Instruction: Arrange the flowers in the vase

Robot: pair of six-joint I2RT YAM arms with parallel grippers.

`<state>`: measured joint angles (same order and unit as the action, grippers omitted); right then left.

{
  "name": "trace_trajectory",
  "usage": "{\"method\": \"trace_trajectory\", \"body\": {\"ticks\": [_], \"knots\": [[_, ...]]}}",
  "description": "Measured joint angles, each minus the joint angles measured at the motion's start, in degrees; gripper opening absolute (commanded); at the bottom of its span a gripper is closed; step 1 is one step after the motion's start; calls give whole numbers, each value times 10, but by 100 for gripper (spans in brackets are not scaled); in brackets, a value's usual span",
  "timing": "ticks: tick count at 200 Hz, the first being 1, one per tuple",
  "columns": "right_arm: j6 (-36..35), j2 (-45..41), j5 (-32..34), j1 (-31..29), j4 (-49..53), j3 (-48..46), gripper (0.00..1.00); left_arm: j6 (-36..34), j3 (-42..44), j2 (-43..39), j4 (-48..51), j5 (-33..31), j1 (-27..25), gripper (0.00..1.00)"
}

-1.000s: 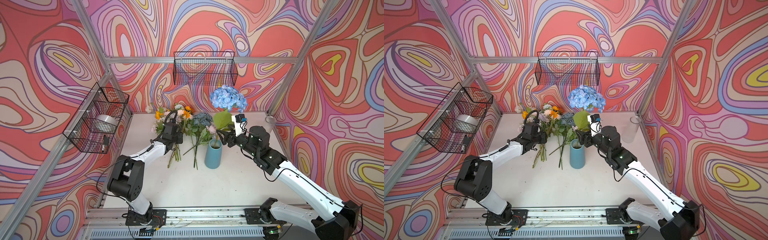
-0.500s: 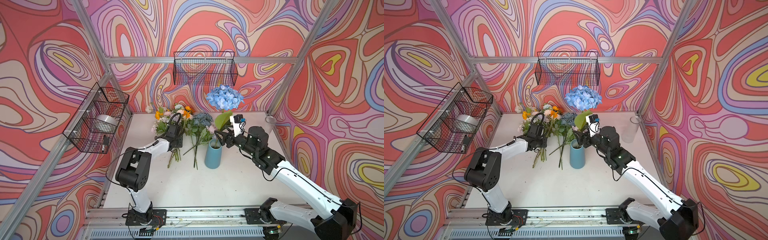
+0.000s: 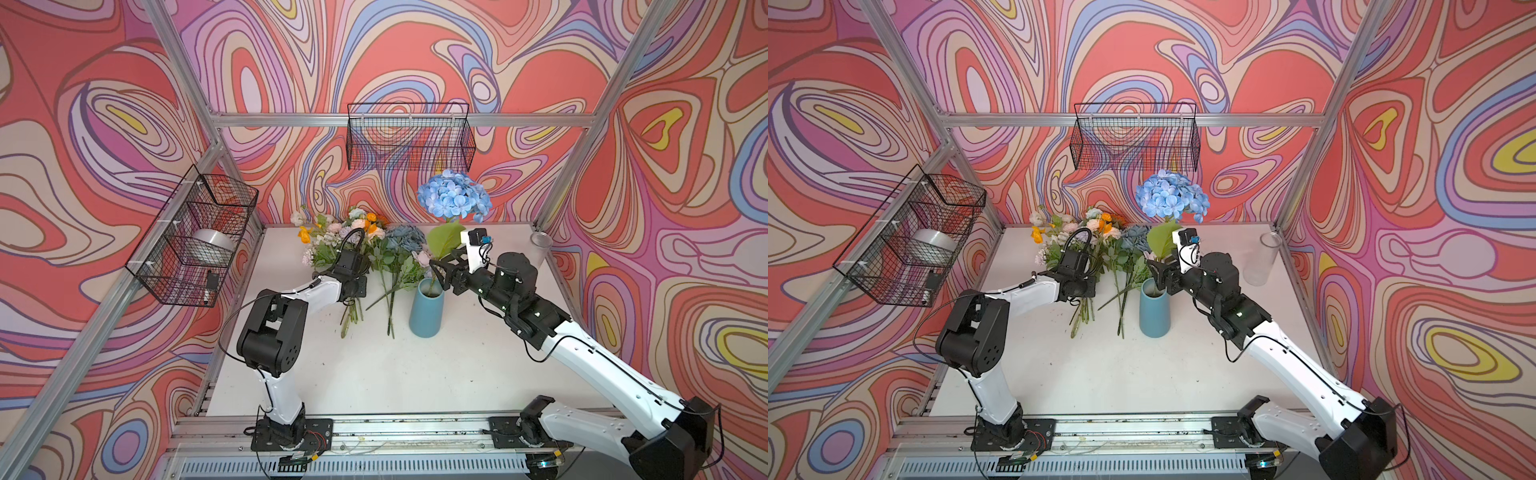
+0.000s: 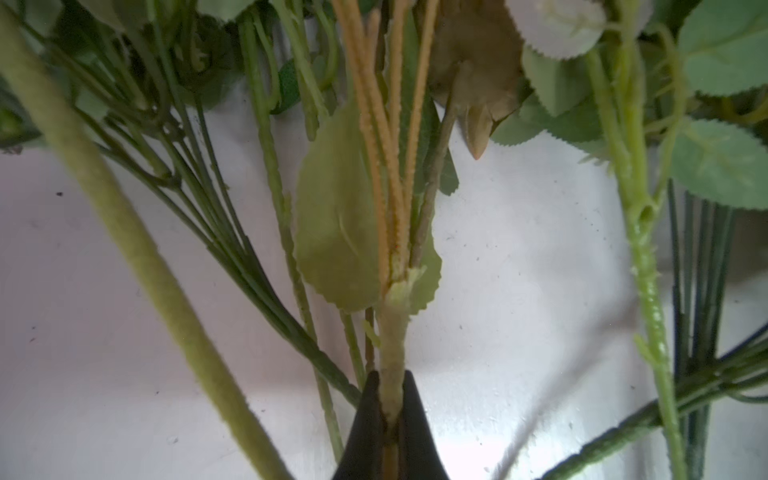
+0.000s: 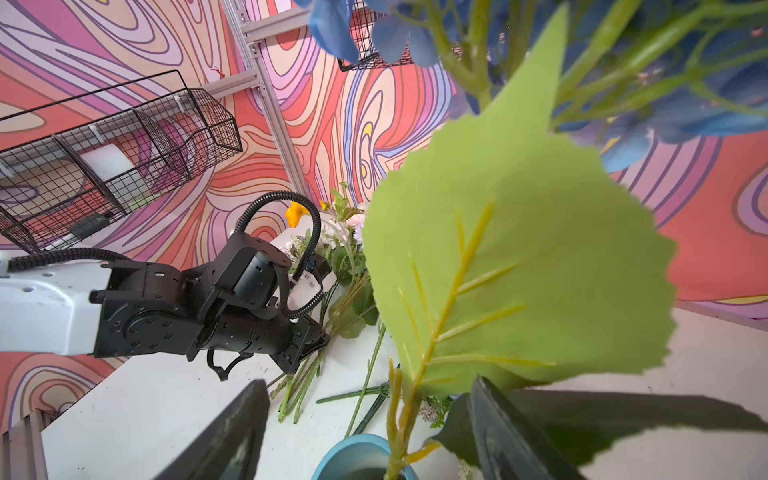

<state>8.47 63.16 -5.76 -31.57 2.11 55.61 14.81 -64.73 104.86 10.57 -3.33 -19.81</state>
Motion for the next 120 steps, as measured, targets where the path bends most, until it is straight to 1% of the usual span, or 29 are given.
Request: {"method": "trace_trajectory", "body": {"ticks": [8, 33, 65, 77, 94, 120], "knots": [[-1, 0, 2, 0, 0, 0, 79, 0, 0, -3, 1, 5, 0, 0], [-3, -1, 6, 0, 0, 0, 78, 7, 0, -26, 6, 21, 0, 0], [-3, 0, 6, 0, -6, 0, 78, 26, 24, -99, -18, 65, 0, 0], [-5, 0, 6, 0, -10, 0, 78, 34, 44, -128, -47, 87, 0, 0], [-7, 0, 6, 0, -17, 0, 78, 44, 91, -160, -114, 115, 0, 0], [-12, -1, 0, 0, -30, 0, 78, 53, 202, -199, -258, 153, 0, 0]]}}
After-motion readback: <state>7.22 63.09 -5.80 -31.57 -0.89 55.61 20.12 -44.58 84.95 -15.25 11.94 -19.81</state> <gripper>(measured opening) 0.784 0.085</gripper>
